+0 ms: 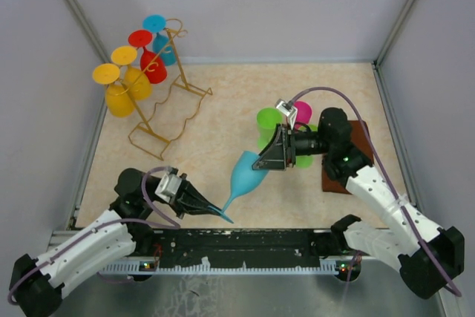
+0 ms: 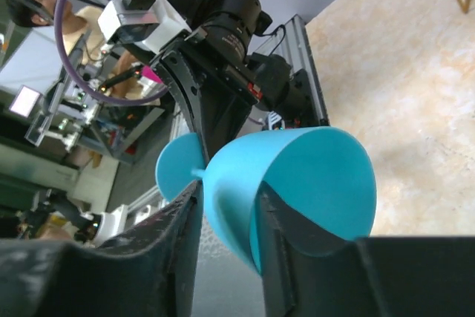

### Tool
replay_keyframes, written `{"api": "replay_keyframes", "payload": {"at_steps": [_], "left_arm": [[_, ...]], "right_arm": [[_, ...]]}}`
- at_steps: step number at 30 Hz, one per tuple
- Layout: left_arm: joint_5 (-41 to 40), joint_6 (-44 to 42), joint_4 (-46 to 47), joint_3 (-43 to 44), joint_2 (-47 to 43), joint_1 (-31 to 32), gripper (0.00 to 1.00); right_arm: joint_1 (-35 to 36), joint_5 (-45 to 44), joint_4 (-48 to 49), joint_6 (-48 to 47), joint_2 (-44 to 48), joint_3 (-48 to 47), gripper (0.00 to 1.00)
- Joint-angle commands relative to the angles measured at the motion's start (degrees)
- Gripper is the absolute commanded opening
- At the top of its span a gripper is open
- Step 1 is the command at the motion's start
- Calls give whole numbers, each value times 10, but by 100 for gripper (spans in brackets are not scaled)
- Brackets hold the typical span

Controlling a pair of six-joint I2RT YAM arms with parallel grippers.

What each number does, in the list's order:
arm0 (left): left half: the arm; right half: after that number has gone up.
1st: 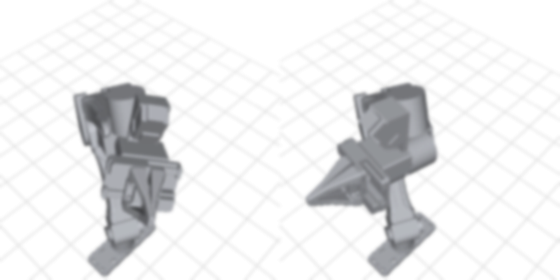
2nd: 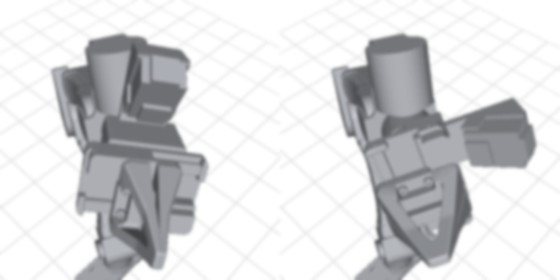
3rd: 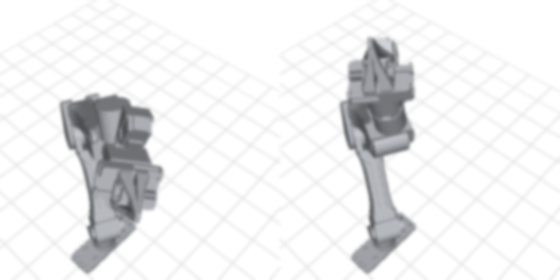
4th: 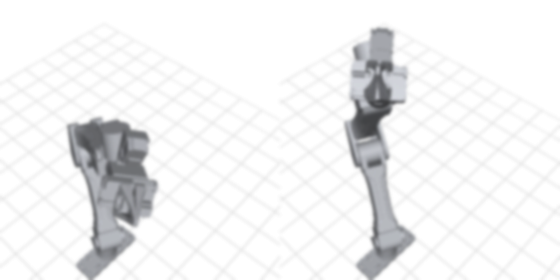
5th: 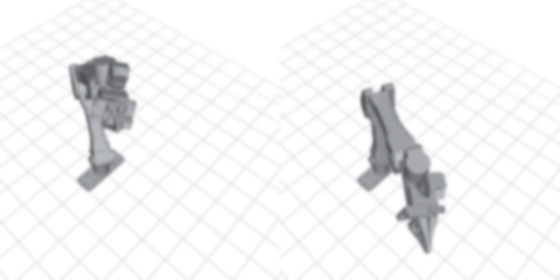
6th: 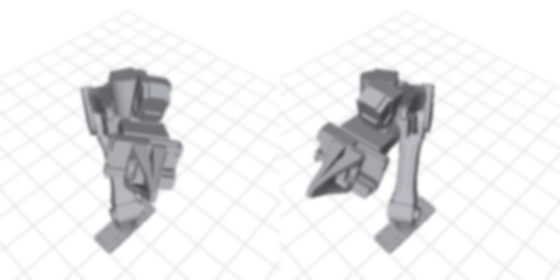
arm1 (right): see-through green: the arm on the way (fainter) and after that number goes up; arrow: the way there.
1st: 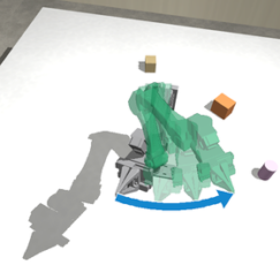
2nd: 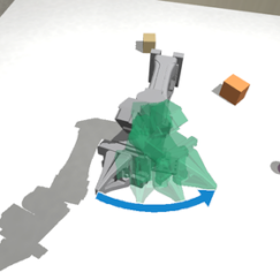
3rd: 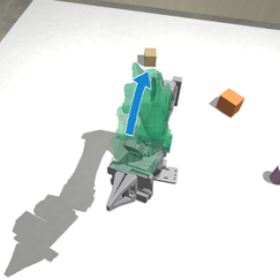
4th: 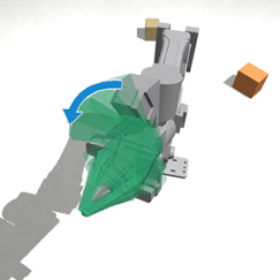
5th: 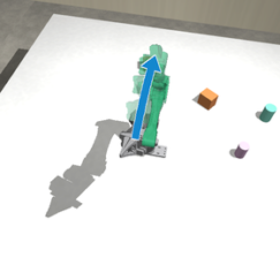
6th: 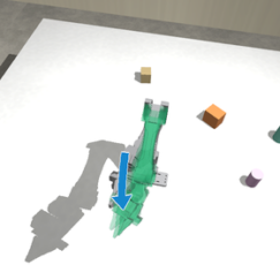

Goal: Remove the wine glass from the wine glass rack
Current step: Place the wine glass at the center of the board.

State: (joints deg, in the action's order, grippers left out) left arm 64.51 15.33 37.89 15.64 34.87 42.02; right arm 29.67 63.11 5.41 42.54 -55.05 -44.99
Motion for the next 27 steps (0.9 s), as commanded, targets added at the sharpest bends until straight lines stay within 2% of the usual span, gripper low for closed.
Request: {"api": "replay_keyframes", "payload": {"at_steps": [1, 5, 7, 9, 11, 12, 14, 18, 20, 23, 25, 27], "left_arm": [[-26, -87, -114, 34, -15, 0, 0], [-35, -94, -128, 47, -2, 0, 0], [-47, -99, -138, 53, 3, 0, 3], [-59, -99, -144, 57, 5, 0, 14], [-73, -102, -151, 58, 3, 0, 38], [-88, -106, -162, 61, 1, 0, 43], [-116, -122, -194, 67, -4, 0, 49], [-199, -137, -251, 73, -13, 0, 68], [-238, -141, -262, 71, -18, 0, 79], [-289, -143, -270, 64, -23, 0, 87], [-300, -144, -272, 59, -26, 0, 99], [-316, -145, -273, 57, -28, 0, 99]], "right_arm": [[-3, 53, 22, -1, 28, -23, 24], [-3, 63, 46, 15, 39, -17, 4], [-3, 54, 41, 11, 46, -18, 0], [-3, 33, 15, -9, 54, -23, 0], [-3, 0, -43, -50, 61, -37, 0], [-3, -18, -75, -75, 64, -46, 0], [-3, -62, -142, -120, 68, -69, 0], [-3, -160, -255, -189, 70, -103, 0], [-3, -217, -291, -209, 70, -112, 0], [-2, -280, -335, -235, 70, -121, 0], [-2, -305, -343, -246, 71, -122, 0], [5, -342, -348, -252, 72, -119, 0]]}}
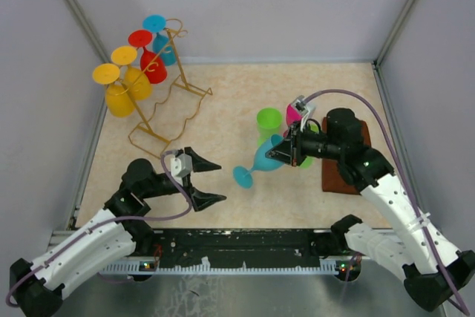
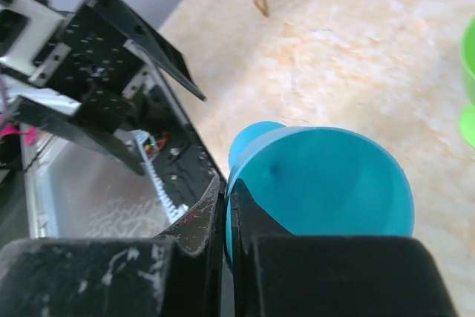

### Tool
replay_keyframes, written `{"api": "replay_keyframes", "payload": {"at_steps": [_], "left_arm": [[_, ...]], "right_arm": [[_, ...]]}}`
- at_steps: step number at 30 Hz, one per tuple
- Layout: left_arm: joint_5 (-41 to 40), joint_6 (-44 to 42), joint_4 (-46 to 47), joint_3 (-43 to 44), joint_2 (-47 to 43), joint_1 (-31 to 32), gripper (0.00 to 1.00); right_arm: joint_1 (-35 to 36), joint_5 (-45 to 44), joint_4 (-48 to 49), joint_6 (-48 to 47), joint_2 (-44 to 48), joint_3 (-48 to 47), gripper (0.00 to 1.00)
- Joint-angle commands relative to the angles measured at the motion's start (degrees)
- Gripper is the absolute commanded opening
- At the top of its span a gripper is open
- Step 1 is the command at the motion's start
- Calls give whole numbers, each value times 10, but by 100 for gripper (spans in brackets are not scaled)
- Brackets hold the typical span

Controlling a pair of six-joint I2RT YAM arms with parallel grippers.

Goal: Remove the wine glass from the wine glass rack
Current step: Place the wine glass at the center of the board.

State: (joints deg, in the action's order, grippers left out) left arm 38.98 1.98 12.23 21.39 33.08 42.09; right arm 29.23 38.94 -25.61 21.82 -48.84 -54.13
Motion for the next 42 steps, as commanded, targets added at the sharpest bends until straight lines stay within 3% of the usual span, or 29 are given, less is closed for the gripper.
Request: {"api": "replay_keyframes", "payload": {"at_steps": [1, 7, 10, 24, 30, 37, 42], "left_arm": [[-76, -8, -19, -2, -12, -1, 100], [-218, 17, -30, -11, -24, -1, 100], [-292, 43, -33, -17, -24, -1, 100], [-524, 160, -87, -9, 40, -1, 100], [-571, 156, -90, -6, 58, -2, 100], [-580, 139, -124, 22, 108, -26, 99], [-521, 173, -130, 40, 143, -86, 99]], "right_arm": [[16, -124, -43, -50, 8, -28, 0], [137, -382, -94, -122, -31, -38, 0], [154, -437, -98, -125, -66, -36, 0], [155, -517, 7, -110, -157, -5, 0], [155, -533, 13, -121, -190, -5, 0], [155, -539, -4, -123, -218, -10, 1], [155, -549, -18, -129, -225, -15, 9]]}}
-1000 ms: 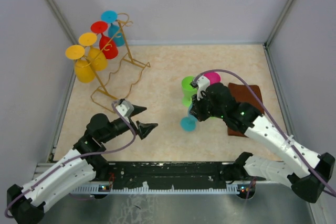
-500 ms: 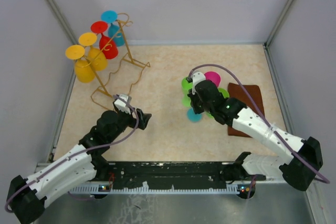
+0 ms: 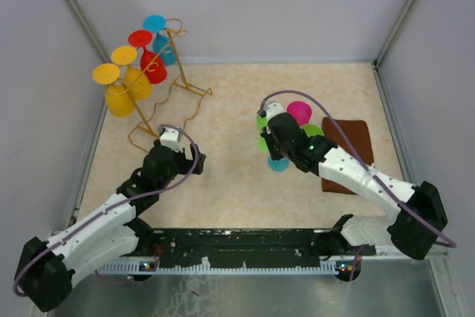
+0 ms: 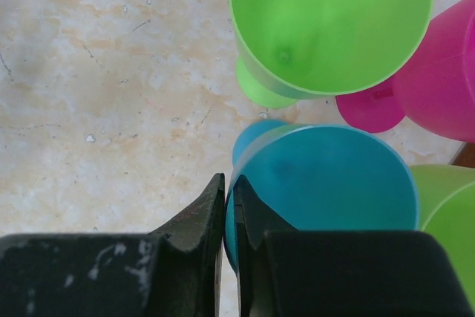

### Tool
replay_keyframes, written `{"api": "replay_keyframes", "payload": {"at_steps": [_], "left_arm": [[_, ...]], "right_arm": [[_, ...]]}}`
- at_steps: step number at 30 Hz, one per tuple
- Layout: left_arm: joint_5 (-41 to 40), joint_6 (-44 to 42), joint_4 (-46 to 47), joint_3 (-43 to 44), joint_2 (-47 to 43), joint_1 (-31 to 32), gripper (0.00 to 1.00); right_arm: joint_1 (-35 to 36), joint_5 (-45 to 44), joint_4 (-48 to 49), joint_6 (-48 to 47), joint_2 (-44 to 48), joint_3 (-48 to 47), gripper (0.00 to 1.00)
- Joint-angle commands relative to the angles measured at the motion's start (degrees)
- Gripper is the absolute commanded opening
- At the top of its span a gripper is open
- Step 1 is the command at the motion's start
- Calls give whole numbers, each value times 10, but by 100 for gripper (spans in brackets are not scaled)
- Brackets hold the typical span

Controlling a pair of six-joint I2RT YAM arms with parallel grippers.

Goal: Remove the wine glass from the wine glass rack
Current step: Place the wine glass at the center of the board, then move the wine rack to the center of the board.

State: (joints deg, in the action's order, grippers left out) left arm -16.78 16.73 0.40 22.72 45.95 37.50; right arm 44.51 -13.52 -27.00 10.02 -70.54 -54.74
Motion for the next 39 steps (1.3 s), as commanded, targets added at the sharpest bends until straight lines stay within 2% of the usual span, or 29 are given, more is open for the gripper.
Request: {"api": "replay_keyframes", "payload": {"at_steps": [1, 10, 20, 24, 34, 39], "left_arm": [[47, 30, -11, 27, 16, -55, 99], [93, -11, -11, 42, 16, -146, 99], [107, -42, 7, 58, 82, -220, 99], [99, -47, 28, 53, 112, -234, 99], [99, -66, 76, 59, 191, -250, 99], [127, -75, 89, 66, 227, -251, 99]], "right_arm": [[2, -23, -6, -13, -8, -11, 10], [2, -3, -4, -27, 16, -27, 32], [2, 11, -9, -15, 73, -40, 70], [3, 16, -6, -1, 117, -32, 75], [2, 22, -13, 28, 215, -11, 80], [3, 22, -22, 36, 241, -7, 82]]}}
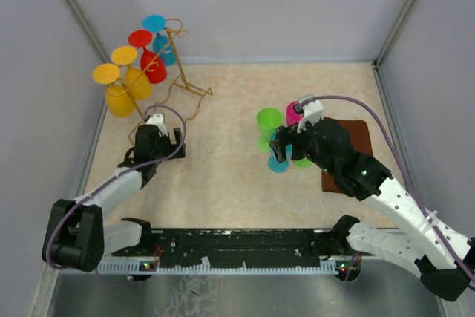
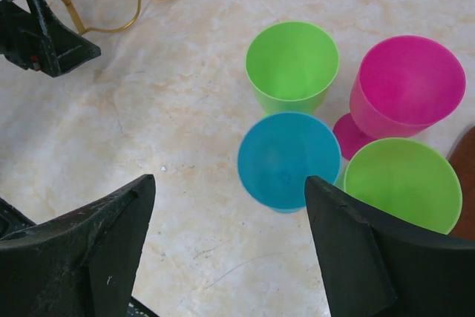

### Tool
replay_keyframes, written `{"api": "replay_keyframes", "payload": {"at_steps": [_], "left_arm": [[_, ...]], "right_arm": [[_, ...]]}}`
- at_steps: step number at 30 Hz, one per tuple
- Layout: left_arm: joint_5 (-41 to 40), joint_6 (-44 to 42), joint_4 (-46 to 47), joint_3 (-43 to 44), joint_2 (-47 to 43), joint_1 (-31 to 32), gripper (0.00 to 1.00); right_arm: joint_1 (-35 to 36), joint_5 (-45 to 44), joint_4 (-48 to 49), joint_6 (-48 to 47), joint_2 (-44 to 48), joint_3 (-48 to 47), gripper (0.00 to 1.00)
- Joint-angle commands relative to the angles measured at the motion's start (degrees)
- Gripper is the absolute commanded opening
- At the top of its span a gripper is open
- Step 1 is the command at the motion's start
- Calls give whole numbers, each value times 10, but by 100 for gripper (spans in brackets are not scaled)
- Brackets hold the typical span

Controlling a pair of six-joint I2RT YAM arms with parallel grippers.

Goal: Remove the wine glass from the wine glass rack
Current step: Move the wine rack to the center of the board.

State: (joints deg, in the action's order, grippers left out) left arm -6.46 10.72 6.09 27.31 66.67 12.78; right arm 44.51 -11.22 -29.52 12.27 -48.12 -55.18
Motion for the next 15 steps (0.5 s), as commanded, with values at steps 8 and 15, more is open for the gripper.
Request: {"api": "replay_keyframes", "payload": {"at_steps": [8, 15], "left_arm": [[115, -42, -4, 50, 50, -3, 99], [208, -44, -20, 63, 62, -2, 98]], "right_arm": [[2, 1, -3, 24, 24, 5, 82], [2, 2, -4, 31, 22, 12, 83]]}}
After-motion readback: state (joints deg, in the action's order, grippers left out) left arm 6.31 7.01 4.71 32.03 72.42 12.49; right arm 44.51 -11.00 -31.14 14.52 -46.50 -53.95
